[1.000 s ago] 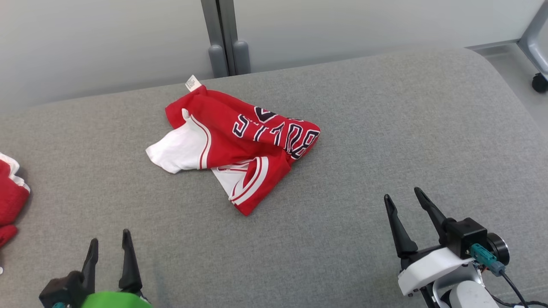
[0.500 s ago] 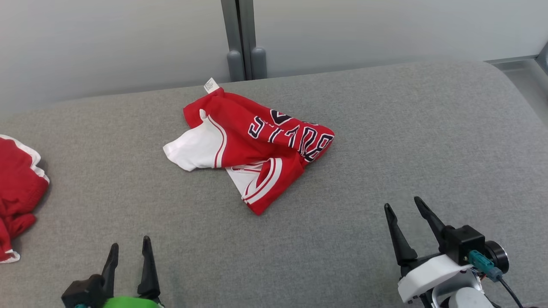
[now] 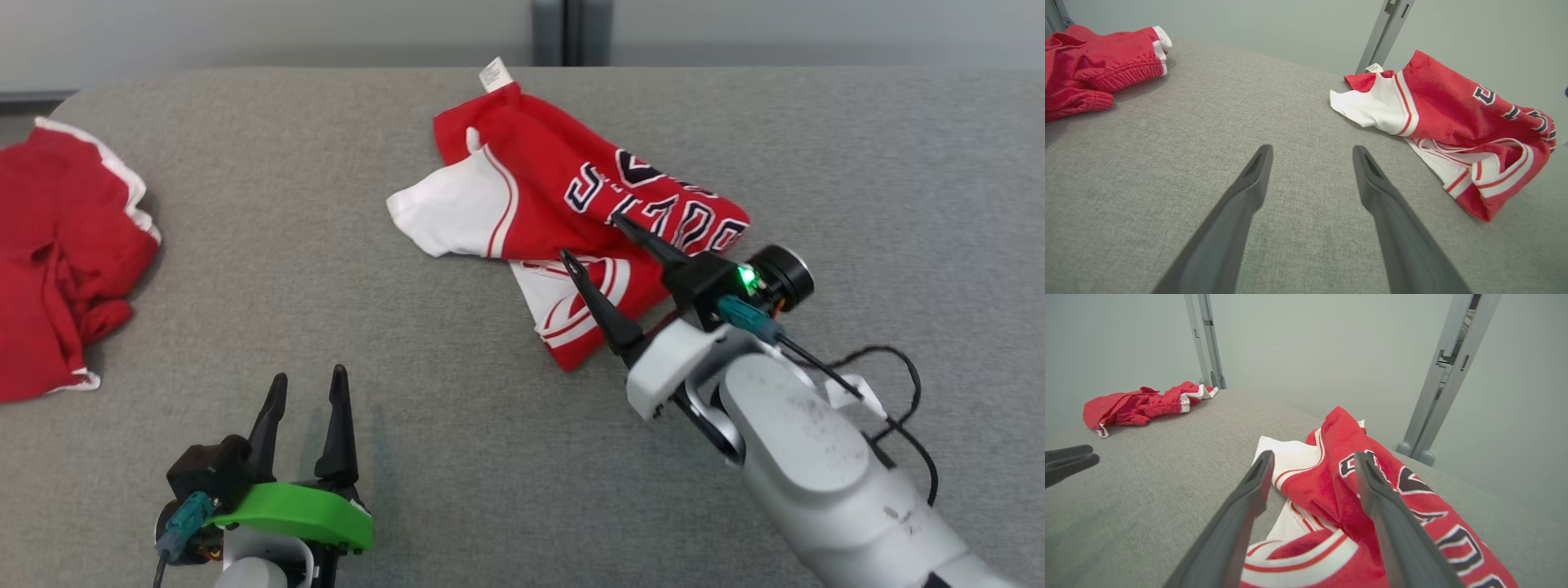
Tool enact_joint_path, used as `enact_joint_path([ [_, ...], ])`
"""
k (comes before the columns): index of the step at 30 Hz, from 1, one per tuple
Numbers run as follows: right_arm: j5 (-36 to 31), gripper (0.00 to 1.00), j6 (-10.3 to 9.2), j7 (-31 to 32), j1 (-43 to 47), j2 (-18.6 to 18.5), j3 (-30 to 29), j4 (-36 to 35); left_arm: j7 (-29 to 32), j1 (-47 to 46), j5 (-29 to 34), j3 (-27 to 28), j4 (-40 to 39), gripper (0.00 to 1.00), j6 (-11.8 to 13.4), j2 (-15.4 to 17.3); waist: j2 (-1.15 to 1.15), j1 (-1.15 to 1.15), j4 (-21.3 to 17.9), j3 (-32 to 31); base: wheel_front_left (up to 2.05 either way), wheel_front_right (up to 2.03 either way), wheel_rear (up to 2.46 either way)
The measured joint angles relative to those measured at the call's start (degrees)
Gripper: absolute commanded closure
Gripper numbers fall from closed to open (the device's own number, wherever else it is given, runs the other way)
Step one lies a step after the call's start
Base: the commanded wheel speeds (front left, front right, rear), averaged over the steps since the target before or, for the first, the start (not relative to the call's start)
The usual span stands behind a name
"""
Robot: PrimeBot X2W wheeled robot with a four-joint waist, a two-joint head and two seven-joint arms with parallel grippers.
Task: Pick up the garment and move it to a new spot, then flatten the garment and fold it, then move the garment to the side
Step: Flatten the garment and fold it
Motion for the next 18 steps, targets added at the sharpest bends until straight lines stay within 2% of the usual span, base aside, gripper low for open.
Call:
enact_joint_path([
  [6,2.57,0.00,0.00,3.88,-14.52,0.02,8.36,12.65,0.01,-1.90,-2.50,-2.98,1.33,0.00,0.00,0.03,0.00,0.00,5.80,3.72,0.00,0.00,0.00],
  [13,6.98,0.00,0.00,11.44,-24.04,0.09,17.44,22.40,0.01,-4.00,-6.79,-5.64,2.46,0.00,0.01,0.11,0.00,0.00,11.69,8.43,0.00,0.00,0.00],
  [18,8.55,0.00,0.00,15.35,-27.46,-0.01,18.57,28.02,0.01,-6.21,-7.50,-7.86,2.38,0.00,0.00,0.02,0.00,0.00,14.39,11.94,0.00,0.00,0.00],
])
